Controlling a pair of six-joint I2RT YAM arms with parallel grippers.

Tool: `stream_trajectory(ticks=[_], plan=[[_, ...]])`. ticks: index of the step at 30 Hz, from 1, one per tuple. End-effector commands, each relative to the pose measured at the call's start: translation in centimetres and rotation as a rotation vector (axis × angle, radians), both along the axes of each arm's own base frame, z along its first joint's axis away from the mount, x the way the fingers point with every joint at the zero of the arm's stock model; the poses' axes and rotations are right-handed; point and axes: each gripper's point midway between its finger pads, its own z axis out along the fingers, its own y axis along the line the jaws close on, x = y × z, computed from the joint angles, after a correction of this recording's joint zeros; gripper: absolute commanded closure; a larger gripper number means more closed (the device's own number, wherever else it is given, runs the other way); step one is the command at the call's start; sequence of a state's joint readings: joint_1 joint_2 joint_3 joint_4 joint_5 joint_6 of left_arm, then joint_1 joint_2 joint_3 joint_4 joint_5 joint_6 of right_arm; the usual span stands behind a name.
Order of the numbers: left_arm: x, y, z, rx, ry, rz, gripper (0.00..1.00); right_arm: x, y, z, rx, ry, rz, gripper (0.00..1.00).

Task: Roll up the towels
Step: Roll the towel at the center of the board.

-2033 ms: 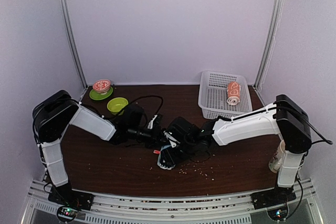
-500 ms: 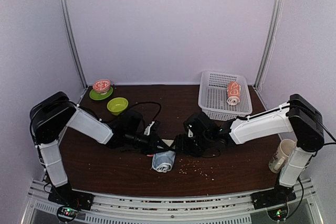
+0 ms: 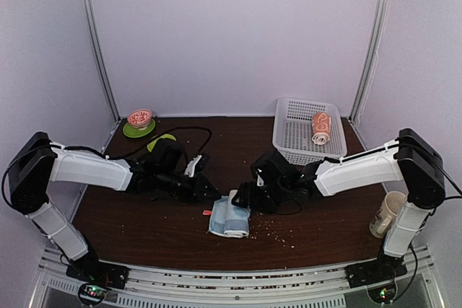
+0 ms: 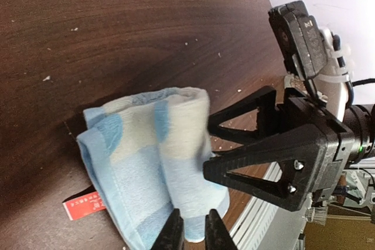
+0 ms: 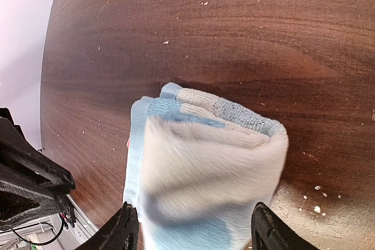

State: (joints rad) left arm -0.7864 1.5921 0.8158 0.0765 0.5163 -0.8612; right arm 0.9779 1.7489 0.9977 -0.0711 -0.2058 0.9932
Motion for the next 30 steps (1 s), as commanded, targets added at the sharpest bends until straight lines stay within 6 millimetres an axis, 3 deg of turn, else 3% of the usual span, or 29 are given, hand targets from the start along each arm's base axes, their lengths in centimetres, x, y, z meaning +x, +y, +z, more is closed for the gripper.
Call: stream_trajectory(ticks=[1, 7, 11, 18, 25, 30], plan=[[0.3, 2.2, -1.1, 0.093, -0.054, 0.049, 0.87, 0.2, 0.3, 0.8, -0.022, -0.013, -0.010, 0.35], [-0.2, 2.8, -1.8, 0.093, -0.065, 0.051, 0.91, 0.2, 1.3, 1.0, -0.082, -0.011, 0.033, 0.44], [-0.3, 2.8, -1.8, 0.077, -0.068, 0.049, 0.93, 0.2, 2.1, 0.5, -0.093, 0.009, 0.051, 0.44], [-0.8, 2.3, 0.4, -0.008, -0.119, 0.015, 0.94, 0.4, 4.7, -0.7, -0.054, 0.057, 0.071, 0.44], [-3.1, 0.1, 1.9, -0.056, -0.177, -0.123, 0.94, 1.1, 6.4, -1.7, -0.015, 0.113, 0.033, 0.43], [-4.1, -1.5, 0.1, -0.042, -0.155, -0.177, 0.97, 1.6, 6.1, -2.1, 0.021, 0.140, -0.020, 0.42]])
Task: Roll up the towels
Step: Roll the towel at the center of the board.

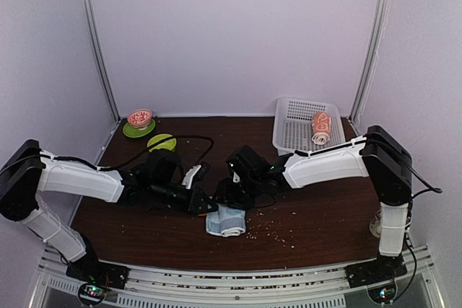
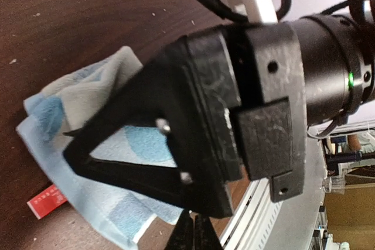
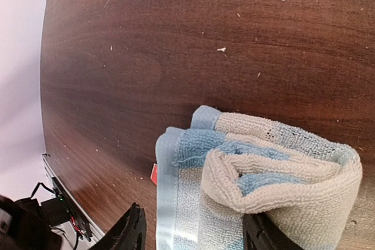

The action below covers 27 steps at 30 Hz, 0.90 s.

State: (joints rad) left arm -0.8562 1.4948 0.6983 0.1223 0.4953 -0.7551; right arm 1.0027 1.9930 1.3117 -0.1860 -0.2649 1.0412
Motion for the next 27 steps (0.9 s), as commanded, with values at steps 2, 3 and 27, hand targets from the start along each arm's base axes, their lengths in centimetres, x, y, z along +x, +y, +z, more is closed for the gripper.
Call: stream_trajectory(ticks=[2, 3, 27], plan=[[-0.2, -2.2, -0.7, -0.039, -0.017, -0.065, 0.97, 0.4, -0.2, -0.7, 0.041, 0.046, -0.063, 0.42], [-0.1, -2.4, -1.0, -0.036, -0.012, -0.067, 0.97, 0.5, -0.2, -0.5, 0.047, 0.045, -0.068, 0.42], [1.7, -3.5, -7.1, 0.037, 0.107, -0.006, 1.00, 1.5, -4.4, 2.6, 0.031, -0.001, -0.096, 0.37]])
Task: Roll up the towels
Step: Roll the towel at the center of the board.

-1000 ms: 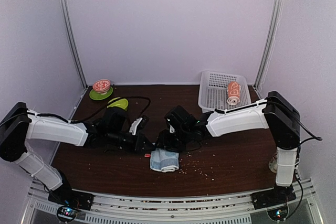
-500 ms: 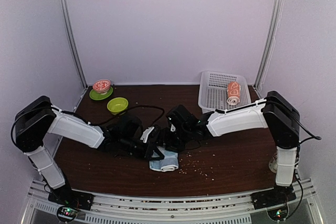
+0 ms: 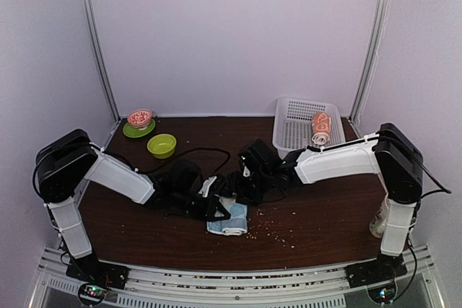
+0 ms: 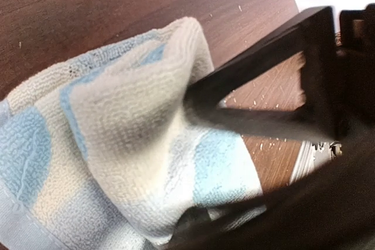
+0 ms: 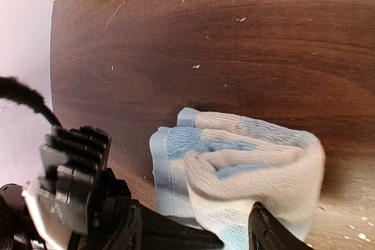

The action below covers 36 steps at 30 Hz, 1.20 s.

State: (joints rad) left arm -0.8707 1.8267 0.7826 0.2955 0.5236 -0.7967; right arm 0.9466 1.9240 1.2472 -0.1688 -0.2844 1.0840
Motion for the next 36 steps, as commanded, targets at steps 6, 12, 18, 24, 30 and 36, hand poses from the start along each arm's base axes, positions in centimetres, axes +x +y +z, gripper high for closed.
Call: stream_trajectory(ticks=[6, 12, 18, 24, 30, 36], plan=[[0.5, -0.2, -0.1, -0.008, 0.006, 0.015, 1.00, -1.5, -5.1, 2.0, 0.022, -0.057, -0.033, 0.38], [0.5, -0.1, -0.1, -0.006, 0.010, 0.022, 1.00, -4.3, -5.0, 0.4, 0.160, -0.020, 0.026, 0.41], [0.6, -0.1, -0.1, -0.006, 0.010, 0.031, 1.00, -5.8, -2.6, 0.0, 0.237, -0.005, 0.091, 0.42], [0.5, 0.2, -0.1, -0.003, 0.008, 0.040, 1.00, -6.4, -0.7, -2.6, 0.206, 0.071, 0.125, 0.54], [0.5, 0.4, 0.5, -0.006, -0.007, 0.039, 1.00, -6.6, -1.4, -4.5, 0.132, 0.093, 0.125, 0.90], [0.5, 1.4, 3.9, -0.017, -0.078, 0.048, 1.00, -6.3, -8.1, -3.6, -0.317, -0.044, 0.268, 1.00]])
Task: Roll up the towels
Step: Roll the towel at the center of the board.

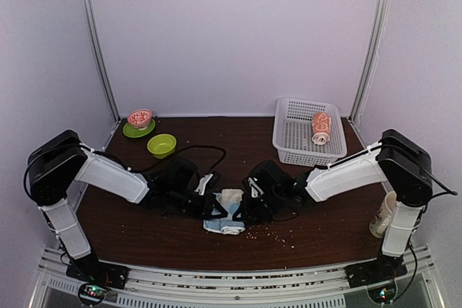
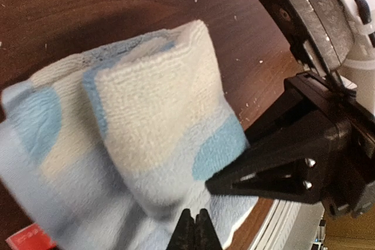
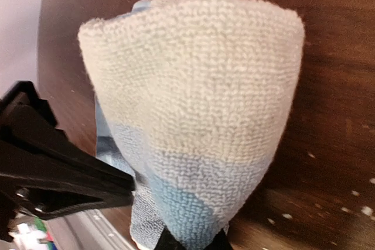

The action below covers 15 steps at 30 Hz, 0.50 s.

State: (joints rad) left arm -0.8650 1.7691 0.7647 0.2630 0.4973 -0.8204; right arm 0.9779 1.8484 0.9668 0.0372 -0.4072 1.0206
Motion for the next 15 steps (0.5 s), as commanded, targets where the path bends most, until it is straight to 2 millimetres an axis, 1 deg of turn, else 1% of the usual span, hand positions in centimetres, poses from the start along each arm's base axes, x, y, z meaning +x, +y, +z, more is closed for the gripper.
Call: stream_trajectory(ticks=[1, 3, 4, 7, 9, 10, 12, 15], plan=[[0.3, 0.7, 3.7, -0.028, -0.094, 0.011, 1.00, -0.6, -7.4, 0.2, -0.427, -0.133, 0.154, 1.00], [0.4, 0.8, 4.9, -0.041, -0.117, 0.011, 1.00, -0.8, -10.5, 0.8, -0.588, -0.165, 0.233, 1.00], [0.4, 0.8, 5.3, -0.043, -0.124, 0.011, 1.00, -1.4, -12.6, 0.9, -0.689, -0.150, 0.277, 1.00], [0.7, 0.6, 6.2, -0.054, -0.143, 0.012, 1.00, -1.6, -16.2, 1.5, -0.884, -0.155, 0.364, 1.00], [0.9, 0.3, 6.3, -0.055, -0.146, 0.009, 1.00, -1.5, -18.1, 1.5, -0.989, -0.154, 0.397, 1.00], [1.0, 0.1, 6.3, -0.058, -0.146, 0.007, 1.00, -1.2, -18.9, 1.7, -1.046, -0.163, 0.401, 1.00], [1.1, -0.3, 6.2, -0.069, -0.142, 0.003, 1.00, -0.3, -19.7, 2.2, -1.129, -0.187, 0.388, 1.00], [1.5, -1.2, 6.6, -0.094, -0.138, -0.008, 1.00, 1.6, -19.5, 2.8, -1.195, -0.239, 0.313, 1.00]])
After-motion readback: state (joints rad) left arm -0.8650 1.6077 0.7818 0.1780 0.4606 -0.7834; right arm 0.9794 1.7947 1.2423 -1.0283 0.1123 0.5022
